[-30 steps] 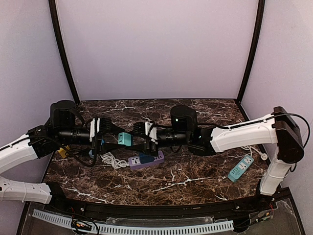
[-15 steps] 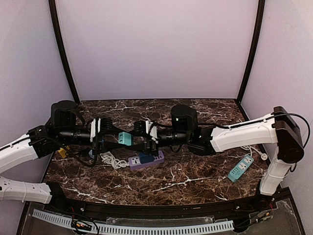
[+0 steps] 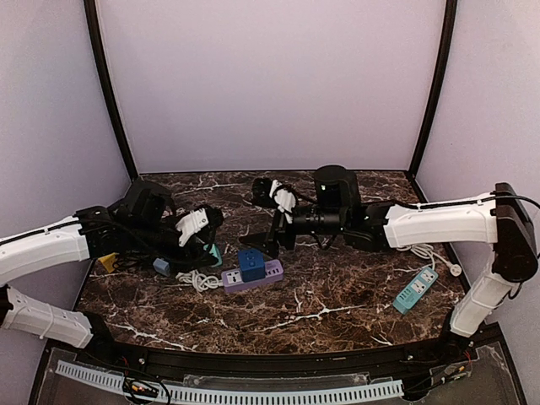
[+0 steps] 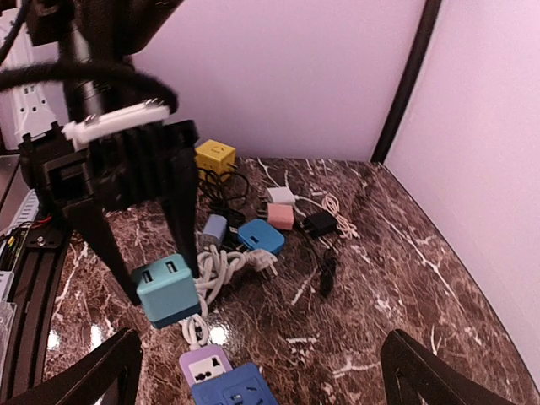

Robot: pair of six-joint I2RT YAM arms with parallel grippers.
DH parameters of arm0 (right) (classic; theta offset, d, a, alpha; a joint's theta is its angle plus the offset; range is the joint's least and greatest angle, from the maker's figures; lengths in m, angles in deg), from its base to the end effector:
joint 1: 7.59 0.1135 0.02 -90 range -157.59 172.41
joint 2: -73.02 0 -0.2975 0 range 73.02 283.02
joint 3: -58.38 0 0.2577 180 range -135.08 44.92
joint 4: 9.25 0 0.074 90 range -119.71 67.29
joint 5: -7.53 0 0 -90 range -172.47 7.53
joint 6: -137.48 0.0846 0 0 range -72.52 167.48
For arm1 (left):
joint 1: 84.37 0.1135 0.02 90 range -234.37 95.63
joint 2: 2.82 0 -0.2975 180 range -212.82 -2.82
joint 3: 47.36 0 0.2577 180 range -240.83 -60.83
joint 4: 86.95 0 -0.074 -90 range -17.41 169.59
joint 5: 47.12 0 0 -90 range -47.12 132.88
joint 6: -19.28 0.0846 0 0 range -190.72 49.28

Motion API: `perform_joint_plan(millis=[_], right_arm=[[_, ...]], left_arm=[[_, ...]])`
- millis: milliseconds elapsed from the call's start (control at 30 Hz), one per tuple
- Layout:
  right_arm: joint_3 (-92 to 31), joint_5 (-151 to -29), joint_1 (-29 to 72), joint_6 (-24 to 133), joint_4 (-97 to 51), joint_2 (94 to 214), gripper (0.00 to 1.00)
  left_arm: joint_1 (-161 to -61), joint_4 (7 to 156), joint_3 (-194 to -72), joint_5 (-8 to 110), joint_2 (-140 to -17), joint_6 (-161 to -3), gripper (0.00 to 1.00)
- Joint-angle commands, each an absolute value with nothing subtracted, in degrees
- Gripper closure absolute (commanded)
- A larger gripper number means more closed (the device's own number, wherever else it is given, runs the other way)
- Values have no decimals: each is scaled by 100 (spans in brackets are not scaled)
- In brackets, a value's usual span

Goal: Insert the plug
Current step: Adjust the plug.

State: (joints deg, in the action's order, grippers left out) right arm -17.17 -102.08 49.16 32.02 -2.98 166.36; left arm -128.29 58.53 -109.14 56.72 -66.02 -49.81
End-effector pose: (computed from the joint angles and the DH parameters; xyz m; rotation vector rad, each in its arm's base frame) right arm 0.2138 0.3779 0.3011 -1.2777 1.3166 0.8169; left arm 0.1804 -0.2018 0.2810 1.3036 1.7970 -0.4890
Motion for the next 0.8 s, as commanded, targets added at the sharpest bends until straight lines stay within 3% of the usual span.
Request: perform_joint_plan(millis=[0,233,367,500,633,767], right_arm=[[-2067,-9913,4544,4225,-1260,16774,1],[-2249,-10260,4036,5047,-1533,17261,1],[-2264,-10994,4004,4787,-1503,17267,13],[-2017,-10698,4197,4446,-1002,17149,19],[-1524,-10256,4737,4387,611,17297,19],[-2074,-9770,5048,4448,953,17849,20]], left_arm=[[-12816,5108,-11205,5459,-7210,-5436,99],[-12814,5187,-11794,5039,-8154,-5685,99],[-12724,5095,-11946,4754,-8239,-6373,99],[-12394,4778,-12217,4392,-8148,-8147,99],[-12173,4796,-12439,4979,-7988,-9011,99],[-12127,5024,-12379,5727,-7852,-9273,99]])
